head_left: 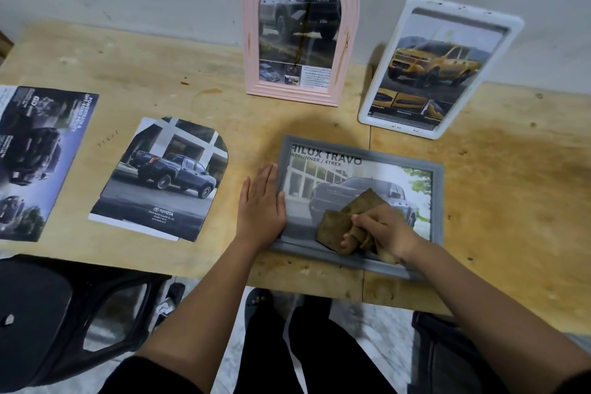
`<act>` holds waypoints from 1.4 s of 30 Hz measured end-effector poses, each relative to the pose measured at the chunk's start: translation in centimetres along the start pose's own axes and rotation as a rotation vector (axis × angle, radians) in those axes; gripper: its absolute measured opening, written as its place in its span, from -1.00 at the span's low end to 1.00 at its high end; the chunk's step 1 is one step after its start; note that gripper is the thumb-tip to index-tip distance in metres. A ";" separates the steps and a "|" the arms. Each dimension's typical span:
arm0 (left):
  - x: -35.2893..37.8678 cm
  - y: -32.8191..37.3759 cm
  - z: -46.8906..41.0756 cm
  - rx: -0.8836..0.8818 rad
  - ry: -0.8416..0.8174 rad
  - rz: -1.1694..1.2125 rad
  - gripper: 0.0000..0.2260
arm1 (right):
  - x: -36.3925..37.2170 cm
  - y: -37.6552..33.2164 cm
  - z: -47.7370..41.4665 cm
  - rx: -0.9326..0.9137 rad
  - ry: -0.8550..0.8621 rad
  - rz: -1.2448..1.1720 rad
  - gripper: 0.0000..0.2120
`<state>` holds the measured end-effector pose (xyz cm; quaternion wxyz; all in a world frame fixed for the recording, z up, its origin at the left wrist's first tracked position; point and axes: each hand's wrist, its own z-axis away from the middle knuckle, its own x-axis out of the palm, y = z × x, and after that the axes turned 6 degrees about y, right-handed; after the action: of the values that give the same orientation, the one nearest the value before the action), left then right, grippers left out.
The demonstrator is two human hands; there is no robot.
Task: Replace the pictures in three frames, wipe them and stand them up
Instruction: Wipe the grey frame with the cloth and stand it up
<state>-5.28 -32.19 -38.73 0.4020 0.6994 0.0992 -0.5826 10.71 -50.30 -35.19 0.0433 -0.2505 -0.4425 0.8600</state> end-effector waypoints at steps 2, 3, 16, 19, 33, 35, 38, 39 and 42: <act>0.0 -0.1 -0.1 0.001 -0.003 -0.001 -0.46 | -0.9 -0.1 0.4 0.068 0.017 0.052 -0.58; 0.1 -0.2 -0.1 0.003 -0.003 -0.003 -0.46 | -1.2 -0.5 0.5 0.116 0.065 0.062 -0.58; 0.6 -0.6 -0.3 -0.005 0.011 -0.003 -0.48 | 6.5 -3.1 2.0 -0.148 0.429 0.069 -0.54; 0.5 -0.5 -0.3 -0.007 0.011 0.001 -0.53 | 4.8 -0.8 2.8 -0.068 0.478 0.228 -0.52; 0.4 -0.3 -0.1 -0.007 0.034 0.018 -0.54 | -7.9 1.1 5.2 0.320 1.285 -0.133 -0.54; 0.5 -0.3 -0.1 -0.004 0.040 0.017 -0.55 | -6.1 3.2 4.2 0.279 1.037 0.046 -0.56; 0.6 -0.3 -0.2 -0.009 0.044 0.019 -0.54 | -4.7 4.1 4.4 0.098 0.939 0.291 -0.69; 0.6 -0.3 -0.2 -0.009 0.048 0.020 -0.54 | -4.8 4.3 4.4 0.058 0.924 0.377 -0.71; 0.6 -0.2 -0.1 -0.011 0.049 0.029 -0.54 | -5.3 4.8 5.0 -0.024 0.853 0.550 -0.68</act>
<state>-5.15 -32.16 -39.34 0.4115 0.7128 0.1022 -0.5587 13.68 -58.48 -34.50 -0.0108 -0.6871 -0.3130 0.6555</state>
